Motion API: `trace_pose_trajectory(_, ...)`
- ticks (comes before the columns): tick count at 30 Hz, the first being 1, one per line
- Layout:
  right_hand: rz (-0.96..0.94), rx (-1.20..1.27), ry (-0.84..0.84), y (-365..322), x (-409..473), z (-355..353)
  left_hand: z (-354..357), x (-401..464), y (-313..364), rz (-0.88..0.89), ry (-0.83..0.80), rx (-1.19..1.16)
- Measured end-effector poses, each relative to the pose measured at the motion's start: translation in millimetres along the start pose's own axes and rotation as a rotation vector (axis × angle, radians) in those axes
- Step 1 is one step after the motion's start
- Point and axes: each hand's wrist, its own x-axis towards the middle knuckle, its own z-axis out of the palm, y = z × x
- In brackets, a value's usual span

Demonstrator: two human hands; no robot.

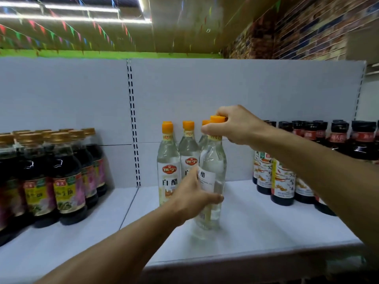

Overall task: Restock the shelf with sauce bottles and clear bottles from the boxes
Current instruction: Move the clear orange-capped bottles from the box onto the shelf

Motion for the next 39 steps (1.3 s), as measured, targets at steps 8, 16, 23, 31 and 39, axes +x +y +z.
trace_pose_trajectory(8,0.053,0.091,-0.278,2.5,14.8,-0.2,-26.0,12.3,-14.9,-0.078,-0.229,-0.070)
trace_pose_trajectory(16,0.051,0.028,-0.025,5.9,34.9,23.3,-20.1,2.1,-21.9,0.073,0.039,0.432)
trace_pose_trajectory(23,0.120,-0.143,0.119,13.8,52.0,45.9,-25.2,0.2,-25.8,0.133,0.190,0.731)
trace_pose_trajectory(31,0.118,-0.228,0.203,16.8,61.9,71.5,-23.3,-4.9,-43.1,0.246,-0.033,0.852)
trace_pose_trajectory(39,0.154,-0.315,0.252,24.3,70.0,77.0,-17.3,7.9,-52.2,0.256,-0.048,0.998)
